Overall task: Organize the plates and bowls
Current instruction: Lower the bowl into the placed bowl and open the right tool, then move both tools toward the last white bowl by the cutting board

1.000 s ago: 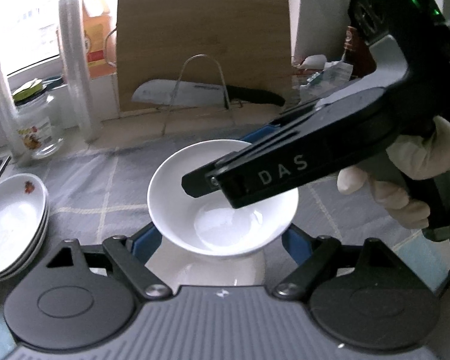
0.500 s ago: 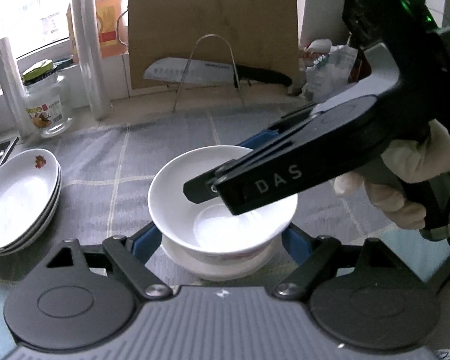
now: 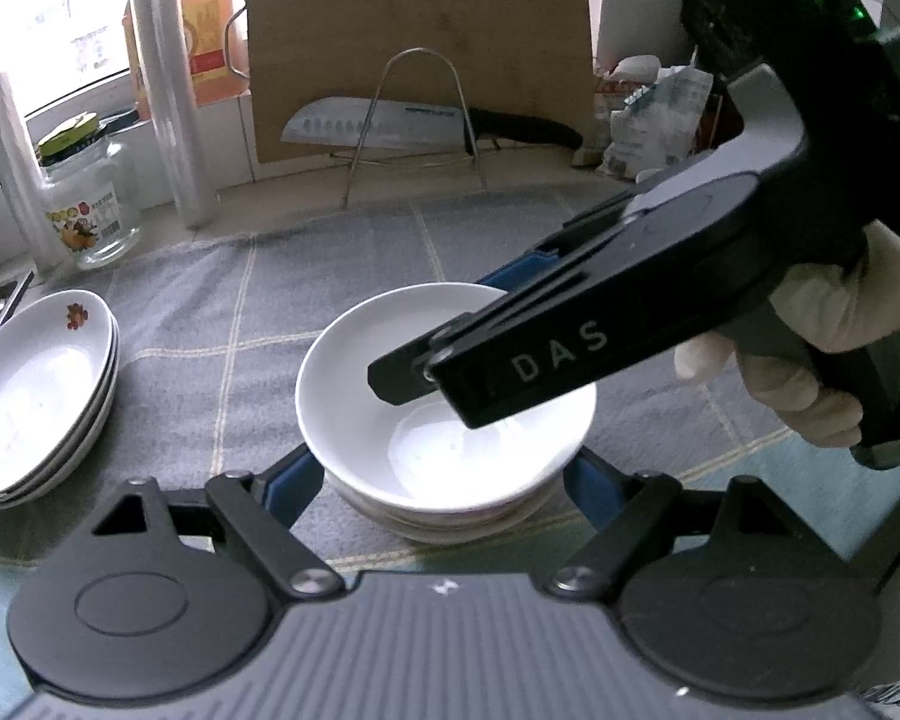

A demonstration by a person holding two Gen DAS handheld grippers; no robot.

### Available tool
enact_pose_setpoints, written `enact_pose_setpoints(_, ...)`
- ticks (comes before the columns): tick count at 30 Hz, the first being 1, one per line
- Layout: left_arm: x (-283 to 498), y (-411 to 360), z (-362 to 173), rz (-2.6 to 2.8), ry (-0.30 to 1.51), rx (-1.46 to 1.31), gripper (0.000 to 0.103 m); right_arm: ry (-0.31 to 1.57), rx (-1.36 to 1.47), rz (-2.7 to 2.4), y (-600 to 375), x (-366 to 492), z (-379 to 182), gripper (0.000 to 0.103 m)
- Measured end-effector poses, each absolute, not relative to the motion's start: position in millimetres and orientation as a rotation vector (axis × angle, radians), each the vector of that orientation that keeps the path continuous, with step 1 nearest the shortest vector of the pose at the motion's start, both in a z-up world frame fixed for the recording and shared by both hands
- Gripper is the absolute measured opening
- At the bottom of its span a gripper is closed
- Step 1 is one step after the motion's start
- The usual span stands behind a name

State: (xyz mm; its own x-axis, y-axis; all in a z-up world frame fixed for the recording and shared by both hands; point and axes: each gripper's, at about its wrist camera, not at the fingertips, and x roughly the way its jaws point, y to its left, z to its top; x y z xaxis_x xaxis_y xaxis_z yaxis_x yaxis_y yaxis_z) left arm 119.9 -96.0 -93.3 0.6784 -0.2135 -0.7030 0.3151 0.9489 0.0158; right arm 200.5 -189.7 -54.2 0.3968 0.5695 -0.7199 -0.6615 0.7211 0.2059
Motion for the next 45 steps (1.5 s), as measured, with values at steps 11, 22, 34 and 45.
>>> enact_pose_setpoints(11, 122, -94, -95, -0.292, 0.775, 0.138, 0.086, 0.854, -0.127, 0.784, -189, 199, -54, 0.071)
enact_pose_setpoints(22, 119, -93, -95, -0.29, 0.75, 0.136, 0.093, 0.853, -0.11, 0.783, -193, 196, -55, 0.091)
enact_pose_setpoints(34, 106, -78, -96, -0.305, 0.771, 0.113, 0.095, 0.856, -0.128, 0.748, -208, 175, -66, 0.103)
enact_pose_setpoints(45, 92, -87, -82, -0.317, 0.712, 0.109, 0.095, 0.828, -0.031, 0.674, -238, 160, -63, 0.103)
